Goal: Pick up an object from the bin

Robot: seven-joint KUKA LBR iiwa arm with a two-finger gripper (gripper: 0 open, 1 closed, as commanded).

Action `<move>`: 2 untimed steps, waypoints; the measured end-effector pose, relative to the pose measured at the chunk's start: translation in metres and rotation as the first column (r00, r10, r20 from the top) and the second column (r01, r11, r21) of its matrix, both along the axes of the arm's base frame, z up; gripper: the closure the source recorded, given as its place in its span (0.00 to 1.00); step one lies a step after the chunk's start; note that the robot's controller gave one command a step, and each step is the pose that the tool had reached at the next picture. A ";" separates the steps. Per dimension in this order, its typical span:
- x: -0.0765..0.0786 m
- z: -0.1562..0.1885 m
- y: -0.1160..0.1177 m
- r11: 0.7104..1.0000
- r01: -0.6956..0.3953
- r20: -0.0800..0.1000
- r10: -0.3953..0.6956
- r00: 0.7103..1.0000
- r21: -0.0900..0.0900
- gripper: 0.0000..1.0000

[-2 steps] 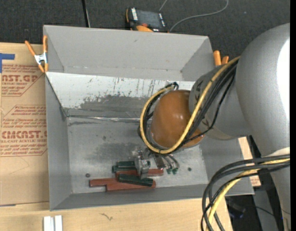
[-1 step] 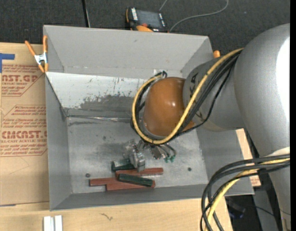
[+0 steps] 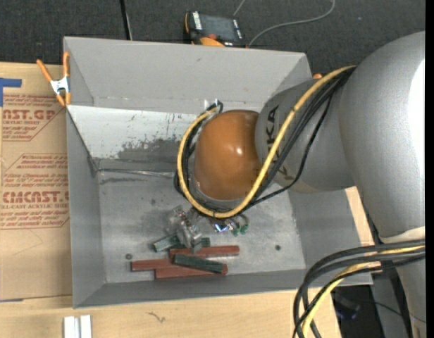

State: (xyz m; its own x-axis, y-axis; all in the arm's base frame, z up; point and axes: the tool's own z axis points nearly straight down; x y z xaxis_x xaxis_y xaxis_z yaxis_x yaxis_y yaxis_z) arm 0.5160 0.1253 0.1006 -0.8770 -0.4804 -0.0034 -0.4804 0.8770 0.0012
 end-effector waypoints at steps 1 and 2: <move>0.000 0.000 -0.001 1.000 0.001 0.000 -0.001 1.000 -0.001 0.00; -0.016 -0.030 -0.005 0.996 -0.088 -0.005 0.088 0.996 -0.004 0.00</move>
Offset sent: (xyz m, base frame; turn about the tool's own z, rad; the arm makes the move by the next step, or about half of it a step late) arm 0.0000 0.0000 0.0000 0.0000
